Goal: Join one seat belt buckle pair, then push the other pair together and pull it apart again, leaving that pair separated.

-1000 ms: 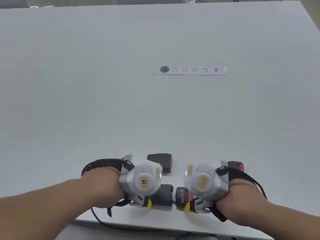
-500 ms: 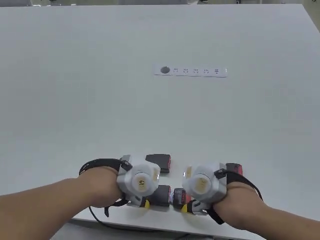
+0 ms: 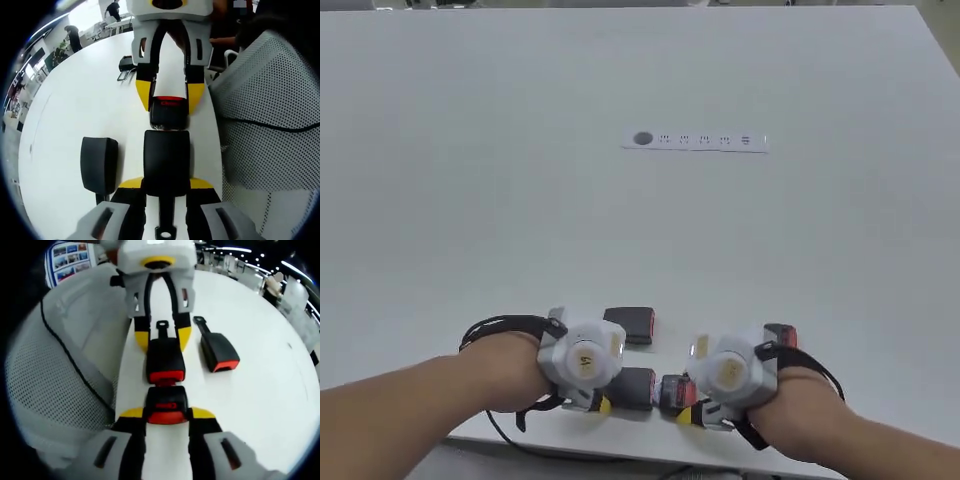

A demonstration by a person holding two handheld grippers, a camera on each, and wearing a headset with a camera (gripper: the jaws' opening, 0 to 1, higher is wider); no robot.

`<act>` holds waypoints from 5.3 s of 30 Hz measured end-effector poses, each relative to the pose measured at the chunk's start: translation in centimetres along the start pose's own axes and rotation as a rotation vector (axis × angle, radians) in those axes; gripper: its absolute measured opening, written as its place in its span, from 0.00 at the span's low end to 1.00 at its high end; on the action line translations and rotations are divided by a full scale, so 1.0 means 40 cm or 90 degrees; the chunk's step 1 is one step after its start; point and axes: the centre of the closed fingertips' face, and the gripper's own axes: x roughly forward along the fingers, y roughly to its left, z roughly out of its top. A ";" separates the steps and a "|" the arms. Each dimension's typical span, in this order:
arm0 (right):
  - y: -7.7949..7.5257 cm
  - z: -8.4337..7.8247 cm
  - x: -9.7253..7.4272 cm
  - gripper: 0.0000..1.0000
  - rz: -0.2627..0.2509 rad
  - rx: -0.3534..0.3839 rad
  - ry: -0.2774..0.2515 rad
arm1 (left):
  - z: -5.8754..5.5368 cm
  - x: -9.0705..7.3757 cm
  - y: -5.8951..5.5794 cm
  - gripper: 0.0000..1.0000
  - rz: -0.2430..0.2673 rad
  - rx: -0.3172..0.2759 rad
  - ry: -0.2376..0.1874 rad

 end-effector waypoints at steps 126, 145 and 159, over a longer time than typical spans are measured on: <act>-0.231 -0.269 -0.192 0.33 -0.052 -0.006 0.081 | -0.007 -0.015 0.221 0.41 0.027 -0.028 -0.003; -0.227 -0.248 -0.178 0.32 -0.056 -0.021 0.094 | -0.014 -0.011 0.217 0.32 0.022 -0.033 0.005; -0.217 -0.168 -0.121 0.32 -0.050 -0.031 0.078 | -0.008 -0.011 0.209 0.31 0.027 -0.013 0.021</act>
